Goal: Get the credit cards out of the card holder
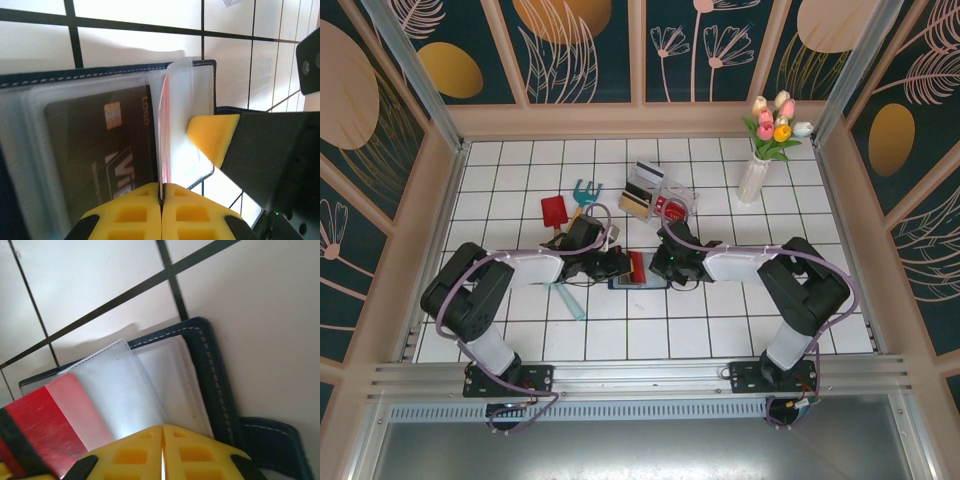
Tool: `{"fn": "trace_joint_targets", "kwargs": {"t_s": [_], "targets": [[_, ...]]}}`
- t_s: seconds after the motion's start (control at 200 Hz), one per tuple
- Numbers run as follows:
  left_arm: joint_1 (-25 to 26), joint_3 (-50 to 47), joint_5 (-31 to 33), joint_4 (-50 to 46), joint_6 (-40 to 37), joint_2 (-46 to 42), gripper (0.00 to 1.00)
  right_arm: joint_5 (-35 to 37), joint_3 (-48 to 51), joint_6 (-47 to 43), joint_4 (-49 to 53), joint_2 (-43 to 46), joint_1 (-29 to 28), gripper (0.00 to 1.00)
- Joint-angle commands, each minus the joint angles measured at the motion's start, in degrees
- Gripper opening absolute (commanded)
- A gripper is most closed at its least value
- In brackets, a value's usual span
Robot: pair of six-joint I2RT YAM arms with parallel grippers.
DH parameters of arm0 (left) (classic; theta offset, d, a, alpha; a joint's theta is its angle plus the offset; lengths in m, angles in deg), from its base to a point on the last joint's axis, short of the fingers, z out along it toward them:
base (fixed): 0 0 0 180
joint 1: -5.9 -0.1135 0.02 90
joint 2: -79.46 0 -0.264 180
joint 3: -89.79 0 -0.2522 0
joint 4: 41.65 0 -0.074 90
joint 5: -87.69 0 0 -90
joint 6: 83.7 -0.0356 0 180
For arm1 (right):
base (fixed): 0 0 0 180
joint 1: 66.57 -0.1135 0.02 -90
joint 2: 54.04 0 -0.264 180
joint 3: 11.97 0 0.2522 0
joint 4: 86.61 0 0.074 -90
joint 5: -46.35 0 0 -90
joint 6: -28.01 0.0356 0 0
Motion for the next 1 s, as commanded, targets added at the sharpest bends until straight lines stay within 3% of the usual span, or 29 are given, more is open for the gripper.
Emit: {"fn": "trace_joint_targets", "kwargs": {"t_s": [0.0,0.355,0.611,0.716,0.996], "targets": [[-0.4,1.2,4.3,-7.0,-2.9,-2.7,0.07,4.2,-0.7,-1.3,6.7,2.3,0.0,0.1],[-0.7,1.3,11.0,-13.4,-3.0,-11.7,0.07,3.5,-3.8,-3.7,5.5,8.3,-0.3,0.14],[-1.4,1.7,11.6,-10.3,-1.5,-18.4,0.07,1.3,-0.3,-7.0,-1.7,16.5,-0.4,0.3],[-2.1,2.4,9.7,-7.4,-0.5,-20.3,0.07,0.8,2.4,-8.6,-5.7,22.3,0.3,0.42],[-2.6,3.7,-0.1,5.9,7.0,-23.7,0.08,-18.9,10.2,-4.4,-28.2,29.9,8.5,0.65]]}}
